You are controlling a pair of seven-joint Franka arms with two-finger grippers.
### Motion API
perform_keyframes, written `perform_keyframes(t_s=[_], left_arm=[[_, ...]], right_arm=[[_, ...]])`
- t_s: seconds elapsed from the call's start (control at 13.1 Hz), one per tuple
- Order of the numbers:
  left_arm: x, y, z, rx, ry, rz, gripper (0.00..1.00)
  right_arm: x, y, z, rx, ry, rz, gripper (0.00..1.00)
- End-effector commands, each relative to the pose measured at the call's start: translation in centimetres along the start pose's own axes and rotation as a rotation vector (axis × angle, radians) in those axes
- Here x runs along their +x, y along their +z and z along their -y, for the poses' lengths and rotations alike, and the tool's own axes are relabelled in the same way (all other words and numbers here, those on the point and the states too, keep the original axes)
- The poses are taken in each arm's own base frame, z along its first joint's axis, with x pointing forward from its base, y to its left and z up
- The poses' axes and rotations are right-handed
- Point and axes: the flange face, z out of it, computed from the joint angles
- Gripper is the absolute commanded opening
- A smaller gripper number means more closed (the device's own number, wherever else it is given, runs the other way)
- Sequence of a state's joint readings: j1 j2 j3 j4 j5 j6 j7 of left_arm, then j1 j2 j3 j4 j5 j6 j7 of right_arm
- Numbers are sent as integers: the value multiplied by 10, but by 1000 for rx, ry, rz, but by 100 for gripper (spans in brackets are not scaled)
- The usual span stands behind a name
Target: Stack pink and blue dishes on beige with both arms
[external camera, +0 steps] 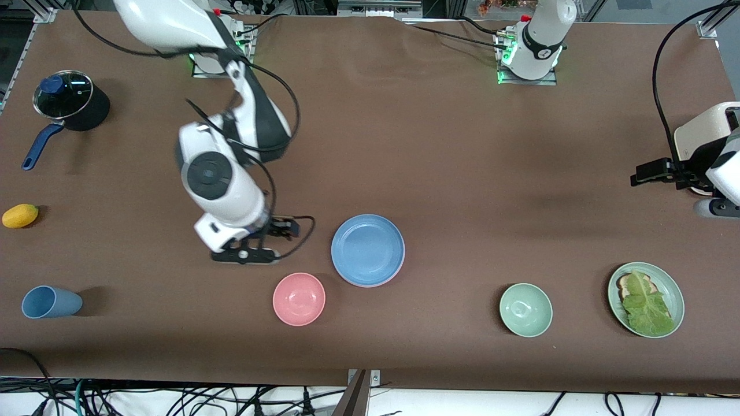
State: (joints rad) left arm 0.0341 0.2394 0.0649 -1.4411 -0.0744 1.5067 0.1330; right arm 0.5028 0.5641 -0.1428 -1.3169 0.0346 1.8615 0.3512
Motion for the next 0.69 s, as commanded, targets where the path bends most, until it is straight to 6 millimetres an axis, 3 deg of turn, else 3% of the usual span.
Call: perform_keyframes(t_s=[0.0,0.23,0.46,0.61], left_arm=[[-16,4,3,14,6,25,100],[-43,-33,-8,15,17,-35,100],[-59,-34,-41,14,69,24,100],[-67,-22,-45,-19,74,47,100]], right_arm=[[-28,-70,-50,-7,-98,43,100],[-57,-139,-94,2,-85,65,100],[-73,-173,-129,11,-110,72,100],[-83,-189,-158,20,-141,90,100]])
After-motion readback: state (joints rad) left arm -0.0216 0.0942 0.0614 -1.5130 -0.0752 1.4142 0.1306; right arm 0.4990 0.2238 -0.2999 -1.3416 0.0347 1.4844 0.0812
